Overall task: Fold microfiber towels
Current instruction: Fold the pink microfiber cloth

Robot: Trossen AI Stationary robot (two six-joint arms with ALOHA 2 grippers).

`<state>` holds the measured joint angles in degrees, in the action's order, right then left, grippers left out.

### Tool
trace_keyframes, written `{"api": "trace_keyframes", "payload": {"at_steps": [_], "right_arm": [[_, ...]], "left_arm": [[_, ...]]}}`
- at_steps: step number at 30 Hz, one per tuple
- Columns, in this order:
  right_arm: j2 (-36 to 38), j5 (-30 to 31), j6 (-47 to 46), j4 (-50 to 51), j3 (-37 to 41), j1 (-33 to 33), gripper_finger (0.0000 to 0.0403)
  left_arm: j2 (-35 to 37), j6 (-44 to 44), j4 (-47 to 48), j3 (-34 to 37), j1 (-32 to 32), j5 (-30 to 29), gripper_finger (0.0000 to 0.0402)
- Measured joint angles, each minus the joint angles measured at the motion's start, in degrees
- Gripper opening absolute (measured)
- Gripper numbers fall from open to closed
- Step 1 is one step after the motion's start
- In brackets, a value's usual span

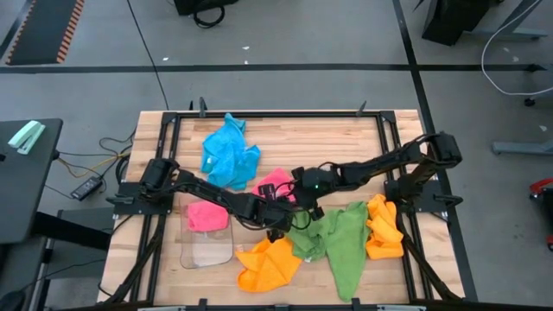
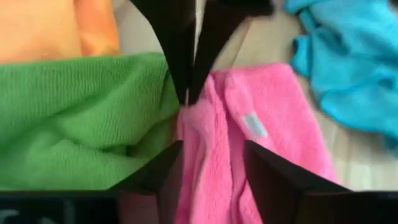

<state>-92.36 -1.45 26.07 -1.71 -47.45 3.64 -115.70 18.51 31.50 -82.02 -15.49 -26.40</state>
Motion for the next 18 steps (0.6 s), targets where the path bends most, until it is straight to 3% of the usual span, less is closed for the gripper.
{"api": "trace_keyframes", "payload": {"at_steps": [6,14,18], "right_arm": [[-0.7,9.2,2.0,-1.0,-0.1,4.6,0.0232],[-6.5,22.9,1.1,-3.4,0.0,8.7,0.0239],[-8.0,24.7,-0.9,-4.3,0.0,9.9,0.0239]], "left_arm": [[0.0,0.4,-0.4,0.0,-0.3,-1.3,0.0019],[0.0,2.7,-0.7,0.1,-0.3,-1.5,0.0014],[0.0,4.3,-0.4,0.1,-0.3,-1.9,0.0020]]}}
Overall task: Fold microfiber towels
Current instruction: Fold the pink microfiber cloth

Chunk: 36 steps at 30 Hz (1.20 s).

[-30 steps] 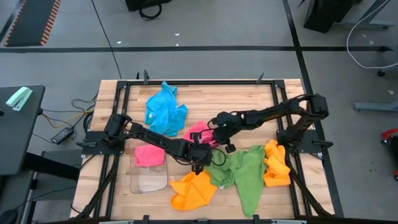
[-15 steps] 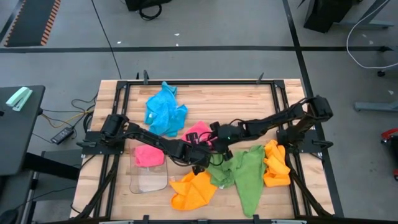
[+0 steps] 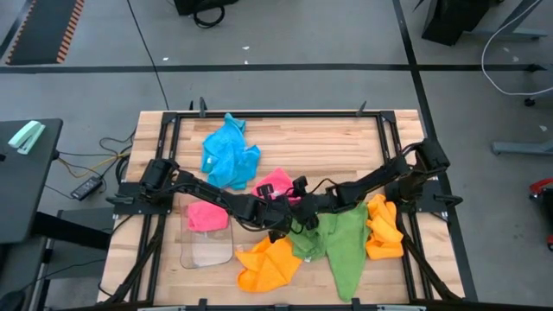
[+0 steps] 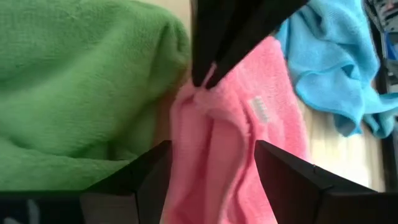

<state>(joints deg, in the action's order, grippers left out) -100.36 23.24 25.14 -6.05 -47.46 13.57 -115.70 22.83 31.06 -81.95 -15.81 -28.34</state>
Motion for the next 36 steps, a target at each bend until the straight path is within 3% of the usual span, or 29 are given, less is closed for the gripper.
{"api": "trace_keyframes", "payload": {"at_steps": [5,10,29,36], "right_arm": [[0.4,1.3,-3.5,0.1,0.0,1.3,0.0239],[-1.4,5.7,-2.1,-1.0,0.0,2.1,0.0239],[-2.6,7.4,-2.6,-3.2,0.0,0.8,0.0237],[-4.9,5.3,-3.0,-4.1,0.0,-0.3,0.0188]], "left_arm": [[0.0,0.7,0.2,0.0,0.1,-0.1,0.0007],[0.0,2.5,0.0,0.0,0.4,-0.6,0.0023],[1.3,8.1,0.3,-0.1,0.8,-3.6,0.0007],[1.7,9.2,0.7,-0.1,0.0,-5.0,0.0022]]}}
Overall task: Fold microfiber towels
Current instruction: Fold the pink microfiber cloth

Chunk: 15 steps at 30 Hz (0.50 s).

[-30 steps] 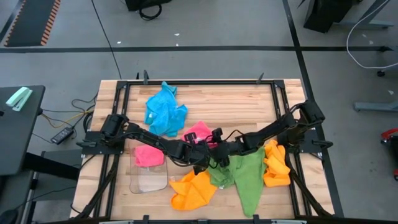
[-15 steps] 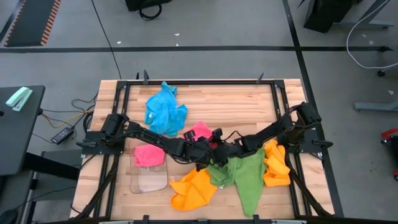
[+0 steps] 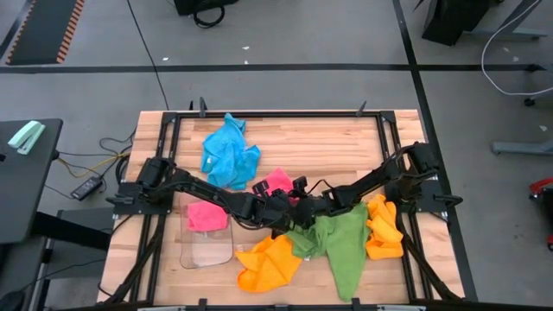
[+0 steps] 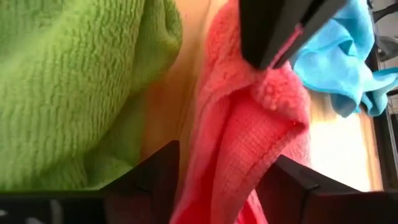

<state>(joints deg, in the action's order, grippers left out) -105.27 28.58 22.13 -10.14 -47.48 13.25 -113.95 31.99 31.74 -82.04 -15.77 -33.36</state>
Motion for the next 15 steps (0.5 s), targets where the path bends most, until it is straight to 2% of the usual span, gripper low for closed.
{"api": "trace_keyframes", "payload": {"at_steps": [6,15], "right_arm": [[0.0,0.0,-0.5,0.0,0.0,0.0,0.0127],[0.1,-2.8,0.2,0.8,0.0,0.0,0.0051]], "left_arm": [[0.0,0.1,0.4,0.0,-0.2,-0.1,0.0007],[0.3,-2.9,2.8,0.0,-1.5,-0.1,0.0053]]}}
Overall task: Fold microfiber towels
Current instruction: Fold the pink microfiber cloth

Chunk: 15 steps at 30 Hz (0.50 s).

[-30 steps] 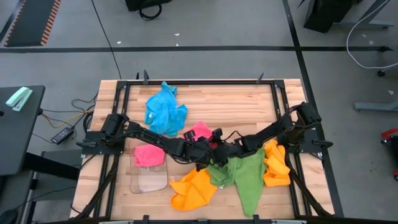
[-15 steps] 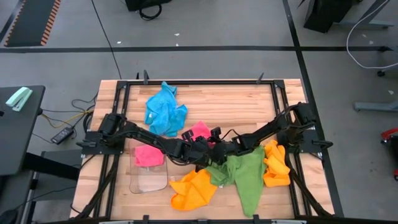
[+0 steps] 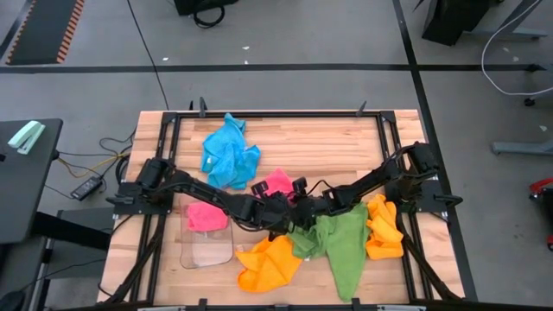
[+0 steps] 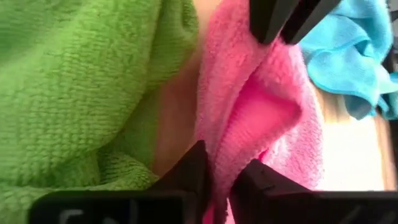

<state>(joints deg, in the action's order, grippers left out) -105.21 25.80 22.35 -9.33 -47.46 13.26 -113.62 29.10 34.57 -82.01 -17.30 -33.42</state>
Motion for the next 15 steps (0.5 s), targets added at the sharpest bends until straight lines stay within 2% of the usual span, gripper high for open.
{"api": "trace_keyframes", "payload": {"at_steps": [8,12,15], "right_arm": [[0.0,-0.6,0.9,3.5,-0.3,0.0,0.0040],[0.5,-1.6,1.8,6.6,-1.9,0.0,0.0040],[1.3,-2.7,3.1,7.3,-2.6,0.0,0.0040]], "left_arm": [[3.2,-5.9,5.8,0.0,-3.5,-0.1,0.0104],[3.2,-6.8,11.2,0.0,-4.9,-2.9,0.0110],[3.5,-4.9,12.1,2.7,-4.9,-5.2,0.0107]]}}
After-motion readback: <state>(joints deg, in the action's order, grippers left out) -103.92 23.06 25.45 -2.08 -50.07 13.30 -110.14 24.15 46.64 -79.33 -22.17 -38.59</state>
